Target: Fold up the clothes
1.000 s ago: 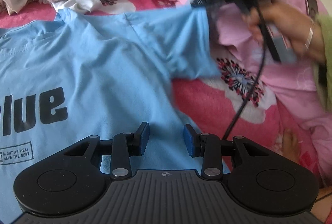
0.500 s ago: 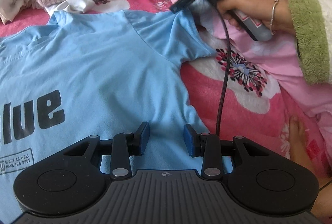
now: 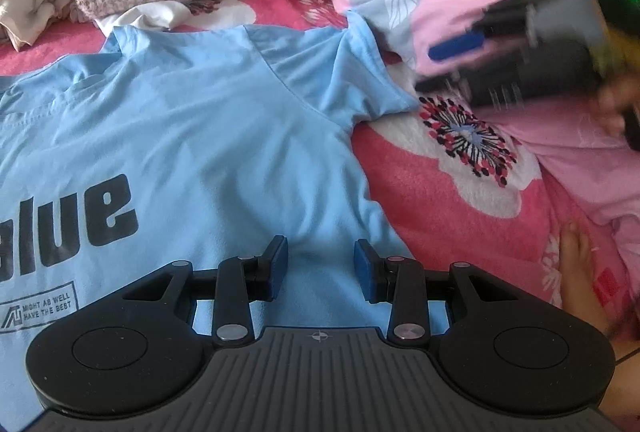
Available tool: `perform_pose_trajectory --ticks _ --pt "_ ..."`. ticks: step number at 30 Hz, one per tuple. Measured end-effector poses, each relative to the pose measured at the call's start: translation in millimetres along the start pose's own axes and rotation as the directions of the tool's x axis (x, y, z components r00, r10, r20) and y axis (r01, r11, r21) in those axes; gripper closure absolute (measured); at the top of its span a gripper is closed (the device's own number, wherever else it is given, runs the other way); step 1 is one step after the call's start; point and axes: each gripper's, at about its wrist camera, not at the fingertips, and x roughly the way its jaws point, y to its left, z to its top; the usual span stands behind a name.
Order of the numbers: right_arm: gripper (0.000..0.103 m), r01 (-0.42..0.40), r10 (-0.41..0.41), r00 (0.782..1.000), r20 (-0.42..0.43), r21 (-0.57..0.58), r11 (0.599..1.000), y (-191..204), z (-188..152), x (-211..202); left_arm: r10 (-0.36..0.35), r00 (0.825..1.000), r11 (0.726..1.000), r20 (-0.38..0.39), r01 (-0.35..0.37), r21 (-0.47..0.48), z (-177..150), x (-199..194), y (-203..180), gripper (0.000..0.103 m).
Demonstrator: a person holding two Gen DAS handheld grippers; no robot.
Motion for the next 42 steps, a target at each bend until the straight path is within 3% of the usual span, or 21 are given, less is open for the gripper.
perform_pose_trajectory --ticks 2,4,7,11,13,14,15,19,20,24,32,36,42 --pt "0.064 0.034 -0.034 0.999 0.002 -0.180 0.983 23.9 -11.5 6.0 0.001 1.000 1.000 -0.001 -0.001 0.001 -0.6 -1.1 0.2 0.067" --pt "0.064 0.081 -0.077 0.997 0.026 -0.355 0.931 44.4 -19.1 13.1 0.001 1.000 1.000 -0.004 -0.001 0.001 -0.9 -1.2 0.8 0.067" --pt "0.064 0.129 -0.119 0.991 0.053 -0.495 0.859 61.6 -28.5 23.8 -0.002 1.000 1.000 -0.006 0.002 -0.001 -0.2 0.0 2.4 0.067" --pt "0.065 0.149 -0.140 0.988 0.060 -0.559 0.816 66.5 -27.2 38.8 -0.008 1.000 1.000 -0.003 0.008 -0.006 0.1 1.5 3.9 0.067" --pt "0.065 0.146 -0.140 0.989 0.056 -0.563 0.813 65.3 -24.4 43.9 -0.010 1.000 1.000 -0.002 0.010 -0.008 0.4 2.7 4.2 0.067" --pt "0.072 0.143 -0.137 0.989 0.052 -0.557 0.818 64.5 -23.0 46.7 -0.011 1.000 1.000 -0.002 0.011 -0.008 0.6 3.4 4.4 0.067" --pt "0.097 0.139 -0.139 0.989 0.043 -0.561 0.816 65.0 -23.5 47.7 -0.012 1.000 1.000 -0.002 0.011 -0.006 0.8 4.1 4.3 0.067" --pt "0.099 0.124 -0.141 0.990 0.014 -0.569 0.813 67.2 -26.0 43.9 -0.013 1.000 1.000 -0.001 0.013 -0.004 0.9 3.6 4.5 0.067" --pt "0.099 0.119 -0.139 0.990 0.008 -0.567 0.815 67.6 -26.5 40.9 -0.014 1.000 1.000 0.000 0.014 -0.003 0.7 3.0 4.6 0.067" --pt "0.099 0.069 -0.096 0.995 -0.036 -0.464 0.883 61.5 -24.9 22.7 -0.018 1.000 1.000 -0.001 0.018 -0.012 1.4 3.1 6.7 0.067" --pt "0.099 0.007 -0.034 0.995 -0.098 -0.264 0.965 46.8 -23.9 31.0 -0.020 1.000 1.000 -0.001 0.020 -0.018 0.0 2.0 8.5 0.067" --pt "0.072 0.008 -0.030 0.995 -0.093 -0.226 0.974 36.7 -17.6 14.5 -0.023 1.000 1.000 -0.003 0.023 -0.017 0.7 2.2 9.2 0.067" --pt "0.072 -0.006 0.006 1.000 -0.015 -0.011 1.000 2.3 2.0 -23.1 -0.032 0.999 0.999 -0.002 0.032 -0.020 1.5 2.2 10.3 0.067"
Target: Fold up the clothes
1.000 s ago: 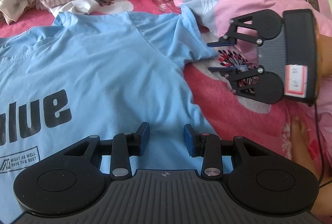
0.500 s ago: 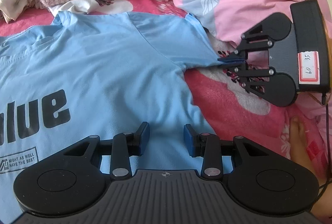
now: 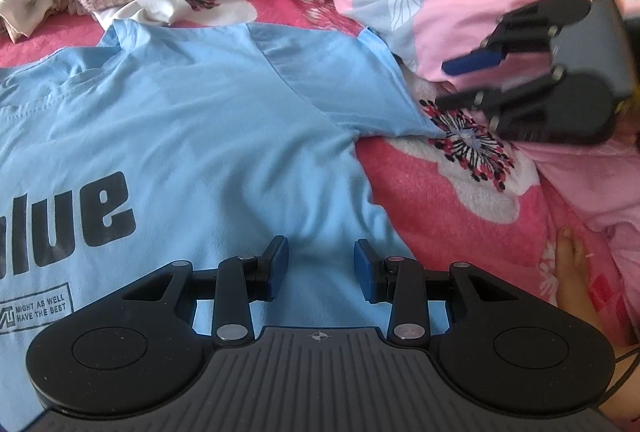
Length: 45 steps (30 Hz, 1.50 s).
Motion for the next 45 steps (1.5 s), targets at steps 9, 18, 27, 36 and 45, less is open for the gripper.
perform_pose_trajectory --ticks 9,18,27,36,45 --pt "0.073 -0.314 0.310 0.948 0.071 0.368 0.875 -41.4 11.4 -36.9 -0.005 1.000 1.000 0.001 0.005 0.007 -10.9 -31.3 -5.7 0.067" --pt "0.074 -0.447 0.536 0.824 0.181 0.790 0.420 -35.1 -21.0 35.5 -0.082 0.997 0.996 -0.012 0.083 0.041 -52.8 -48.6 -54.9 0.068" --pt "0.077 -0.492 0.591 0.768 0.245 0.817 0.300 -9.0 -27.2 69.5 -0.087 0.995 0.995 -0.054 0.089 0.037 -70.8 -41.4 -47.5 0.068" --pt "0.100 -0.487 0.539 0.806 0.243 0.790 0.372 -20.8 -27.5 48.4 -0.108 0.991 0.992 -0.077 0.112 0.049 -73.4 -38.4 -48.5 0.068" --pt "0.099 -0.424 0.502 0.831 0.241 0.859 0.289 -39.3 -53.8 53.1 -0.123 0.988 0.991 -0.095 0.128 0.042 -75.1 -39.1 -48.5 0.068"
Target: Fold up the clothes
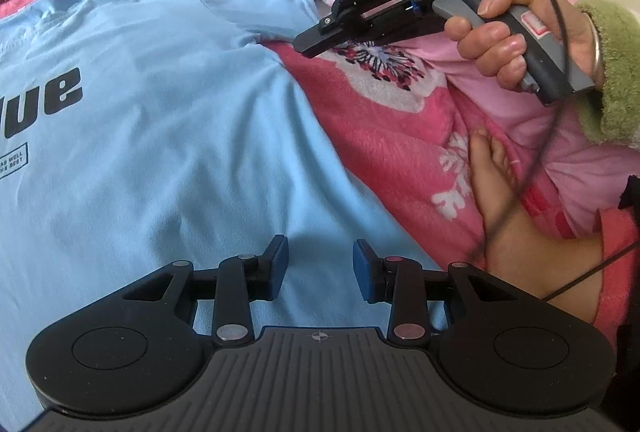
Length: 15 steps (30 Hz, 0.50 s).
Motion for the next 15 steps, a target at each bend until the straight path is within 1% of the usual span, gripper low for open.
perform_pose_trajectory --ticks 2,4,6,9,13,15 --pt "0.097 0.010 -0.010 1.000 -0.012 0.000 1.000 0.2 -3.1 8.5 -0.007 1.000 1.000 -0.006 0.007 0.007 -0.9 0.1 -1.3 0.068" --pt "0.097 -0.012 0.013 1.000 -0.020 0.035 0.999 -2.0 -4.1 17.3 -0.007 1.000 1.000 -0.011 0.008 0.023 -2.4 0.7 -3.8 0.068" --pt "0.092 -0.070 0.072 0.997 -0.012 0.086 0.994 -5.9 -3.4 24.0 -0.007 1.000 0.999 -0.013 0.008 0.032 -3.3 1.1 -5.2 0.068" --pt "0.090 -0.130 0.130 0.992 0.011 0.141 0.981 -9.9 -2.7 31.7 -0.011 1.000 1.000 -0.014 0.011 0.028 -3.4 1.8 -4.6 0.068" --pt "0.090 -0.173 0.171 0.985 0.030 0.230 0.958 -18.5 -5.8 35.7 -0.016 1.000 1.000 -0.015 0.016 0.021 -3.3 1.6 -3.3 0.068" --pt "0.090 -0.193 0.188 0.981 0.046 0.285 0.939 -25.9 -9.7 31.6 -0.016 1.000 1.000 -0.014 0.016 0.023 -3.4 1.4 -4.1 0.068"
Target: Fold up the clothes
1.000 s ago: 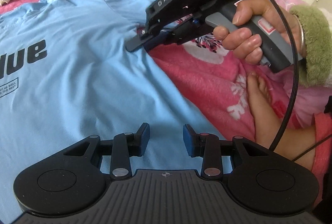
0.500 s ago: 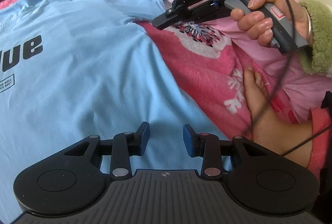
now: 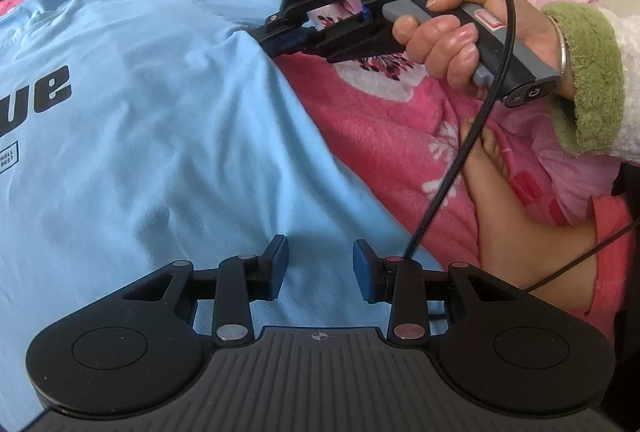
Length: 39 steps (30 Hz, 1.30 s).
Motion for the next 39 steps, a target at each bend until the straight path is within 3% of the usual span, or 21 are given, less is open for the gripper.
perform_pose_trajectory --ticks 6,15,17,20,24,27,29,31,34,37,39 --pt "0.087 -0.081 0.079 0.996 0.040 0.062 0.995 -7.6 -0.4 -1.7 0.000 1.000 1.000 -0.001 0.000 0.001 -0.1 0.0 -0.5 0.068" --pt "0.085 -0.079 0.079 0.997 0.017 0.021 0.997 -1.0 2.5 14.4 0.003 1.000 1.000 -0.006 -0.003 0.005 -1.8 0.2 -0.3 0.068" --pt "0.089 -0.082 0.082 0.996 0.019 0.006 0.997 0.4 3.6 15.2 0.002 1.000 1.000 -0.005 -0.002 0.005 -2.0 0.3 -0.1 0.068" --pt "0.098 -0.018 0.025 0.998 0.052 -0.139 0.990 20.2 4.1 4.6 -0.003 1.000 1.000 -0.008 0.003 0.004 -2.2 -0.1 0.8 0.068" --pt "0.098 0.124 -0.084 0.981 0.173 -0.236 0.964 38.3 8.7 -17.6 -0.011 1.000 1.000 -0.010 0.011 -0.004 -2.0 -0.9 2.8 0.068" --pt "0.097 0.093 -0.062 0.988 0.144 -0.216 0.972 37.4 12.9 -27.8 -0.016 1.000 1.000 -0.010 0.016 -0.011 -2.5 -2.2 4.1 0.068" --pt "0.096 0.041 -0.031 0.998 0.053 -0.202 0.979 35.9 10.4 -27.8 -0.018 1.000 1.000 -0.011 0.018 -0.013 -3.2 -3.4 4.1 0.068" --pt "0.093 0.041 -0.051 0.998 -0.039 -0.236 0.971 40.1 0.7 -27.1 -0.022 1.000 1.000 -0.012 0.022 -0.013 -4.3 -5.6 3.5 0.068" --pt "0.089 0.066 -0.130 0.979 -0.154 -0.365 0.929 51.8 -22.2 -28.9 -0.027 1.000 1.000 -0.011 0.027 -0.009 -5.7 -10.8 1.0 0.068" --pt "0.089 0.066 -0.210 0.947 -0.243 -0.493 0.867 62.5 -46.9 -32.3 -0.036 0.999 0.999 0.003 0.036 0.009 -5.2 -15.5 -8.4 0.068" --pt "0.085 0.047 -0.207 0.939 -0.275 -0.495 0.868 61.7 -56.7 -33.9 -0.050 0.999 0.999 0.016 0.050 0.020 -5.6 -19.4 -16.6 0.068"
